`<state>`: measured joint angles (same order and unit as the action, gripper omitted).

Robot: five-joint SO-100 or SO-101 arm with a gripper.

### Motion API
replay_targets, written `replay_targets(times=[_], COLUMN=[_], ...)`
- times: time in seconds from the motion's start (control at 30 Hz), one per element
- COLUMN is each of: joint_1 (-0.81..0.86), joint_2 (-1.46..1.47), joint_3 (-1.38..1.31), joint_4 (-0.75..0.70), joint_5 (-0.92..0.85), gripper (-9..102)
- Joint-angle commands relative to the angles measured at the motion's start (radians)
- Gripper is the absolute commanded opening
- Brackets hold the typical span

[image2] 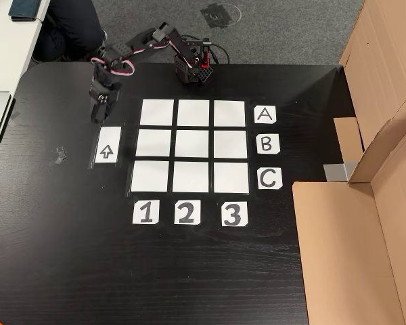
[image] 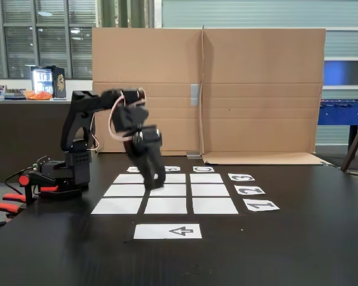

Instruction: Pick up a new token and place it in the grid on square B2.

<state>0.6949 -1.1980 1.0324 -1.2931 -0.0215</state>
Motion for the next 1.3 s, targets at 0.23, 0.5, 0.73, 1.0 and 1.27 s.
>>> replay_targets(times=[0.23,0.5,0.73,1.0,1.27], joint_1=[-0.150,-0.304,-0.446,-0.607,-0.706], joint_2=[-0.333,-0.434,-0.489,-0.568,-0.578], joint_3=[0.244,0.402,0.518,0.736,0.888], joint_4=[-0.009,0.009,0.041,0.143,0.195], joint_5=[0.002,-0.017,-0.017,-0.017,-0.028], gripper=[8,8,7,7,7])
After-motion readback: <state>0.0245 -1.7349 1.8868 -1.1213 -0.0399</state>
